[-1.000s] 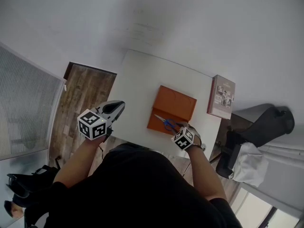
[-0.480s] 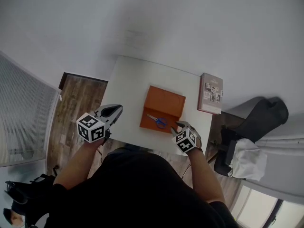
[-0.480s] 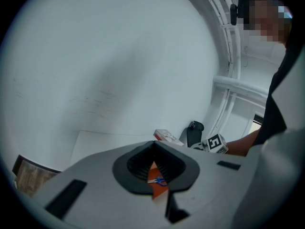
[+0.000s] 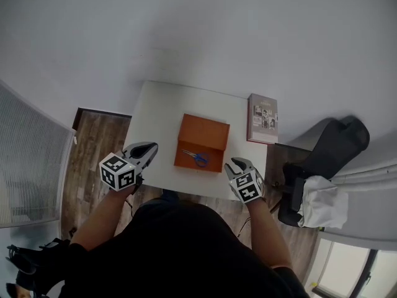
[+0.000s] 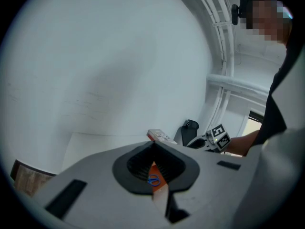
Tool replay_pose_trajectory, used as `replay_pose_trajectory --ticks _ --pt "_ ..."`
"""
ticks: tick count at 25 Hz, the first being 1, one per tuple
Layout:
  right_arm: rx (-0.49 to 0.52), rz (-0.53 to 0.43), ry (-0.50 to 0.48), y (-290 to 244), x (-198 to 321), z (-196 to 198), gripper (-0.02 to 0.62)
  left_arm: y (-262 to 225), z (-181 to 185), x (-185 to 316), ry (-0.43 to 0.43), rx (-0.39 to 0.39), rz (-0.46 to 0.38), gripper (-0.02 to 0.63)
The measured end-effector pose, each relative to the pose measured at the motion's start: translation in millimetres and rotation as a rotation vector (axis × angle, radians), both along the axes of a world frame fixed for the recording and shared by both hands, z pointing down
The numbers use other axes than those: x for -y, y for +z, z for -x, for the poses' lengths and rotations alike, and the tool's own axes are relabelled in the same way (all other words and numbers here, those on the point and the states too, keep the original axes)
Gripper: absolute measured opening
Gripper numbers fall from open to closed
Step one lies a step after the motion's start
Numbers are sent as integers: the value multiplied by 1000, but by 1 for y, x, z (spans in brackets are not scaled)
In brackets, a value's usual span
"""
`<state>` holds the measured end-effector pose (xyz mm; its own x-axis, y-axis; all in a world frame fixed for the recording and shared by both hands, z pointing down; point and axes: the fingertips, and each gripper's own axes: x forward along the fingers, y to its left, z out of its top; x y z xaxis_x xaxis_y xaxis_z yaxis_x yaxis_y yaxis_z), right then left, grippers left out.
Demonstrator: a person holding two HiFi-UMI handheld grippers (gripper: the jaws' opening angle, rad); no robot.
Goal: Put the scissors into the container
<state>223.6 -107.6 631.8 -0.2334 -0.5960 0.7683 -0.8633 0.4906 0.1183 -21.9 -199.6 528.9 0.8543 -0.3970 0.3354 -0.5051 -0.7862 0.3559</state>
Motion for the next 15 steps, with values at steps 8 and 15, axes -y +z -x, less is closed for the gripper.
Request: replay_pose_trajectory --ticks 8,15 --pt "74 -134 126 -37 -26 -25 103 -10 -12 -27 11 -3 -22 9" --pt "119 -167 193 -43 -53 -46 102 -15 -19 -51 7 -4 -38 9"
